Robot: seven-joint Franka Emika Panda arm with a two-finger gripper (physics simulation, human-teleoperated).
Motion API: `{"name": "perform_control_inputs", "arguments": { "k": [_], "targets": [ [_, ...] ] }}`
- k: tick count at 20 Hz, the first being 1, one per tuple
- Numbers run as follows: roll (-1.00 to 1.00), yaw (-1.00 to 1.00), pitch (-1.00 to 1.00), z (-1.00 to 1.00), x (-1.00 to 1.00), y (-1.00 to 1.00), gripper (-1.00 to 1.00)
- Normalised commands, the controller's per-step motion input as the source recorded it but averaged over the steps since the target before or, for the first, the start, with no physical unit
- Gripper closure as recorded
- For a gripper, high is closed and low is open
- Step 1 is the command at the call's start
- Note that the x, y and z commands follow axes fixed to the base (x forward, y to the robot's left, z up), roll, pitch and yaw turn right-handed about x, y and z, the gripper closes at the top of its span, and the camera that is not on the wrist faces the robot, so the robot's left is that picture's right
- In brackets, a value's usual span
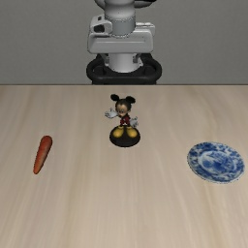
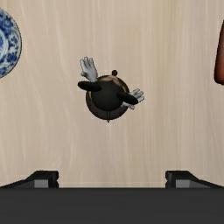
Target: Pick up the carrot and put it on the plate
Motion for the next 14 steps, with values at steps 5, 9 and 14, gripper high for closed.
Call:
{"name": "perform_control_inputs", "arguments": {
  "k": [5,9,14],
  "targets": [
    [0.00,0.00,0.00,0.00,0.00,-1.00,-1.00],
    [0.00,0.00,0.00,0.00,0.00,-1.00,-1.00],
    [0.00,0.00,0.00,0.00,0.00,-1.00,-1.00]
  ]
}}
